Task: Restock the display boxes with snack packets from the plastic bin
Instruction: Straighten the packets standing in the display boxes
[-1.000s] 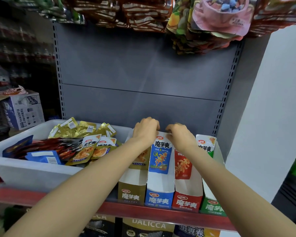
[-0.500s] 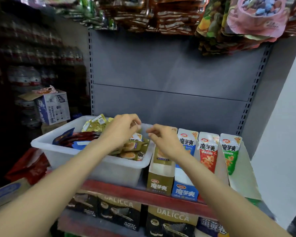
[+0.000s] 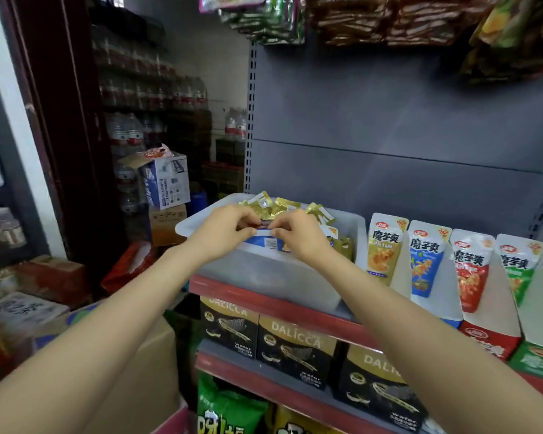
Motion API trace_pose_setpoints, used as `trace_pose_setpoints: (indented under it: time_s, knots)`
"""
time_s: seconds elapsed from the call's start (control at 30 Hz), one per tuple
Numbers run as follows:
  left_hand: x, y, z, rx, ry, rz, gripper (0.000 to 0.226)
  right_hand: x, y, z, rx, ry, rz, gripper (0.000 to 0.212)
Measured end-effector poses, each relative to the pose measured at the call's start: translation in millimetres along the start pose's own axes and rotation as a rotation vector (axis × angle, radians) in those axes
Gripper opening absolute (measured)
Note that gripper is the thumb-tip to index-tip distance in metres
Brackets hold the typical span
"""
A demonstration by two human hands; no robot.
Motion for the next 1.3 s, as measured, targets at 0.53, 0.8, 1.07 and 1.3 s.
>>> trace_pose_setpoints:
  time_s: [0.53,0.8,1.07,1.3]
  knots:
    - [11,-21,-13,-0.267,0.544,-0.118,0.032,-92,28,-21,0.065,-0.231,-0.359,0.017]
    - [86,-43,-94,-0.355,1.116,0.157,0.036,-141,69,-58,0.070,-0.314,-0.398,0.020]
    - [122,-59,-136,-0.326,1.162,0.056,0.052,-162,87,-118,0.264,-0.368,-0.370,0.051]
    - [155,-72,-182,-0.057,0.804,0.196,0.075,-189,102,-182,0.364,-0.549,-0.456,0.068]
Point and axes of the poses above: each hand's wrist, its own y-axis away from the middle knuckle, its own x-axis out of the palm, z = x × y, the point moved 9 cm from there along -y, towards the middle knuckle, and after that the axes turned 4 degrees about x, right-handed, at the moved point
